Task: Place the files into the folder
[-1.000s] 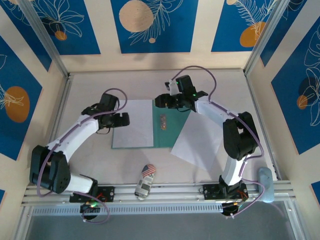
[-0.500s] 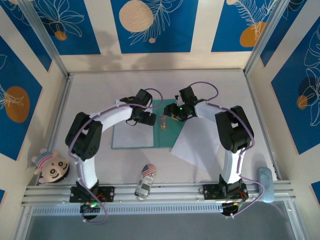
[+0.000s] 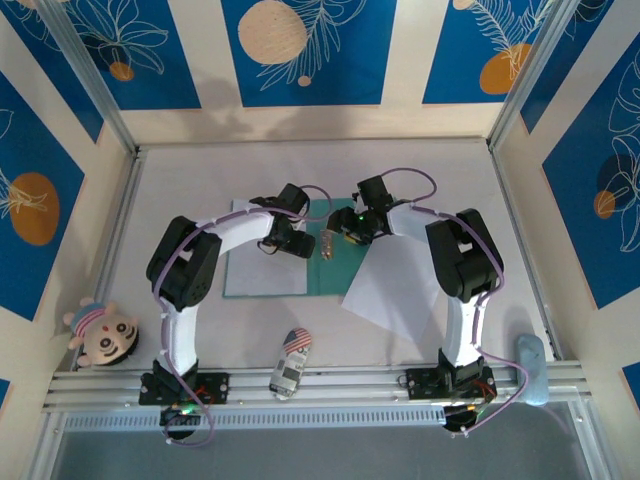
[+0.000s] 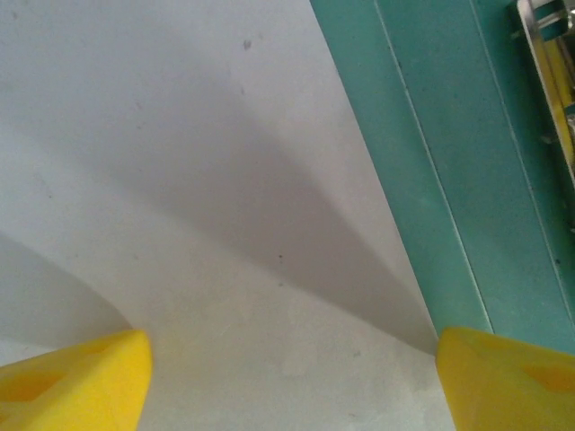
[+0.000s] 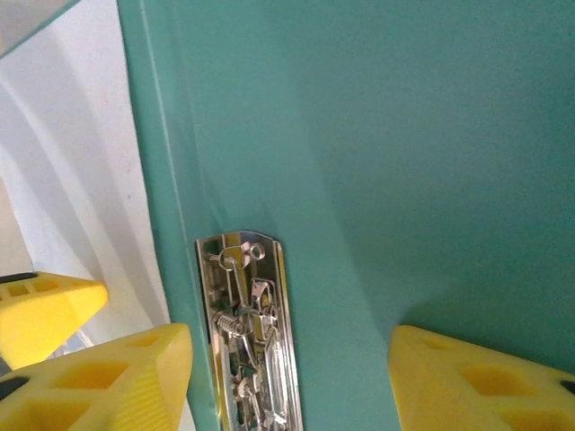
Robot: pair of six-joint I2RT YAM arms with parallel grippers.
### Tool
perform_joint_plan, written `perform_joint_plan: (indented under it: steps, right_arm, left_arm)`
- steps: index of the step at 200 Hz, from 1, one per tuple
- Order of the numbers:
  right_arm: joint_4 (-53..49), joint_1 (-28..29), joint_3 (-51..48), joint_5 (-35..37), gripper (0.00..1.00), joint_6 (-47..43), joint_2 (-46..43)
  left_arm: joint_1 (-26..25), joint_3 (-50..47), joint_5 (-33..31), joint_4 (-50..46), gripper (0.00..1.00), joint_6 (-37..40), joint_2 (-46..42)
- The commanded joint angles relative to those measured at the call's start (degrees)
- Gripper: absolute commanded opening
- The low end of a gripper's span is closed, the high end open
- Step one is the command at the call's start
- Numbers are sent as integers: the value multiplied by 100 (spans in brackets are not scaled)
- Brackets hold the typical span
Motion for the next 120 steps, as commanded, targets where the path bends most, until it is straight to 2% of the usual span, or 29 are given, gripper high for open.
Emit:
perform_joint_plan:
  steps: [1,23,92,120]
  right_arm:
    - [31,-50,1,-12,60,254,147]
    - [34,-54,9,-22,60,300,213]
    - [49,-80,-11,-48,60,342,239]
    - [51,-82,-9,-57,60,343,244]
  left_arm:
    - [-63,-133,341,48,82,231,77]
    - [-74,-178,384,60,81,238,69]
    - [-25,-73,-346,-202,82,-200,46]
    - [2,-63,-254,-183,82,-244,30]
